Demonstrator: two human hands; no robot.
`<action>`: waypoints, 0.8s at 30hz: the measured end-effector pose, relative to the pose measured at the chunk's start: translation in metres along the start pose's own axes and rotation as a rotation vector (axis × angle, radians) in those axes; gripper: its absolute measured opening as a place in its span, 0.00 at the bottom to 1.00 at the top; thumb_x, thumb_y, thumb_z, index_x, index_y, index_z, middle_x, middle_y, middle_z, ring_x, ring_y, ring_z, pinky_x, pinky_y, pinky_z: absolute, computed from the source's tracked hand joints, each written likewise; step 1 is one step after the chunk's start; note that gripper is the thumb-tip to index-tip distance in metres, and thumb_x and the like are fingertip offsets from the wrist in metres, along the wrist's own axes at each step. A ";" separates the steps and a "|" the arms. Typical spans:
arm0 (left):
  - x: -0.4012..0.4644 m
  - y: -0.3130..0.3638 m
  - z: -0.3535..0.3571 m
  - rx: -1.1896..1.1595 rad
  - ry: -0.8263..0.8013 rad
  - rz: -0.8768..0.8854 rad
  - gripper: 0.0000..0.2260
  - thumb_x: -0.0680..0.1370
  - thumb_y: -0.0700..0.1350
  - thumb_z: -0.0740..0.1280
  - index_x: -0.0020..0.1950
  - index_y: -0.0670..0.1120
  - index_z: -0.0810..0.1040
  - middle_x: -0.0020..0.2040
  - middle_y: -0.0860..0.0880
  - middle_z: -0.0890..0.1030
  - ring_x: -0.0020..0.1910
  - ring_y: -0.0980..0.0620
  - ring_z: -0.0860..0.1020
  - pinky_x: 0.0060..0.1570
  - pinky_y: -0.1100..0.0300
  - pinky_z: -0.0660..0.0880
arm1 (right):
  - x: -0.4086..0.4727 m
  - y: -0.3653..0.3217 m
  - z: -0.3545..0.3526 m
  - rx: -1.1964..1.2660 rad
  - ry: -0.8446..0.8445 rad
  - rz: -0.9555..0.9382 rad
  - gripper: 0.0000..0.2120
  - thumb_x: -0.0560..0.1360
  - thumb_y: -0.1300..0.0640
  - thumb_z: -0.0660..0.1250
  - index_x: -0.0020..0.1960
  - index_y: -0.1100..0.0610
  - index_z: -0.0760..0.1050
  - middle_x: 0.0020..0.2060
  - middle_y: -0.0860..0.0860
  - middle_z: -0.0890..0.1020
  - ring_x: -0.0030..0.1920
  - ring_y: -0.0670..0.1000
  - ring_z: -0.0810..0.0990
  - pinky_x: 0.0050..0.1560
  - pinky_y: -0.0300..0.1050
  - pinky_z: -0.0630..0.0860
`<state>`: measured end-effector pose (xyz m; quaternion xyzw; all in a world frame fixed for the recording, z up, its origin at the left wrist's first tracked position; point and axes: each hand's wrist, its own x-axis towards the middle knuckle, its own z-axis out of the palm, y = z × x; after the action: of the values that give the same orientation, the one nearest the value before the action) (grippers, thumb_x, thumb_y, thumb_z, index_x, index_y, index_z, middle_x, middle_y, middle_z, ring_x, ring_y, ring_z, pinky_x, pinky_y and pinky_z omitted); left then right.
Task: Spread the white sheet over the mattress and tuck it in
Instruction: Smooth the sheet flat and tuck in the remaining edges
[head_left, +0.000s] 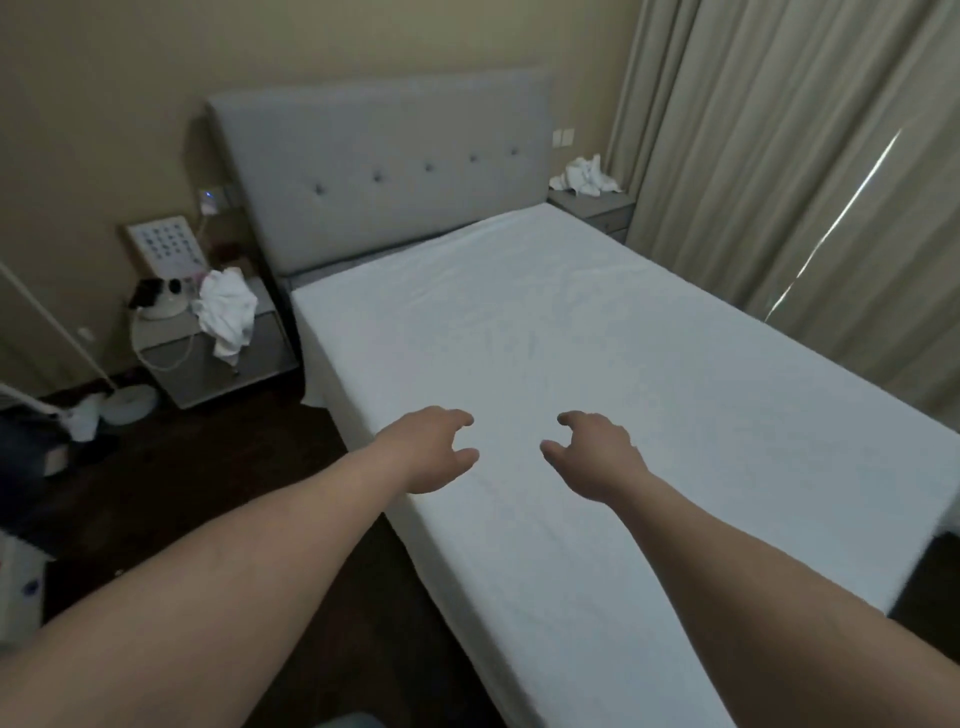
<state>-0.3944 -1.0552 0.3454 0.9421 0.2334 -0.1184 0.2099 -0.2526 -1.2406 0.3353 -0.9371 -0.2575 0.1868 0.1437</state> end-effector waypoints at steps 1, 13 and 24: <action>0.003 -0.018 -0.023 -0.001 0.020 -0.017 0.27 0.82 0.60 0.62 0.80 0.55 0.63 0.77 0.51 0.68 0.72 0.50 0.71 0.70 0.51 0.69 | 0.010 -0.024 -0.004 0.005 0.009 -0.016 0.29 0.79 0.42 0.61 0.78 0.48 0.66 0.76 0.49 0.69 0.74 0.58 0.67 0.71 0.60 0.69; 0.106 -0.184 -0.207 0.024 0.196 -0.159 0.29 0.81 0.61 0.63 0.80 0.55 0.63 0.79 0.50 0.66 0.74 0.47 0.70 0.71 0.51 0.69 | 0.205 -0.227 -0.047 0.023 0.121 -0.241 0.29 0.79 0.40 0.62 0.78 0.48 0.66 0.79 0.49 0.63 0.79 0.58 0.58 0.74 0.63 0.64; 0.205 -0.344 -0.331 0.065 0.116 -0.314 0.26 0.80 0.59 0.66 0.78 0.56 0.68 0.76 0.50 0.71 0.71 0.49 0.71 0.67 0.55 0.70 | 0.392 -0.402 -0.034 -0.010 -0.007 -0.305 0.28 0.80 0.42 0.60 0.77 0.50 0.67 0.78 0.50 0.63 0.75 0.58 0.63 0.69 0.58 0.70</action>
<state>-0.3450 -0.5498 0.4550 0.9055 0.3855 -0.1028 0.1444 -0.0980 -0.7041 0.4046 -0.8872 -0.3982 0.1647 0.1647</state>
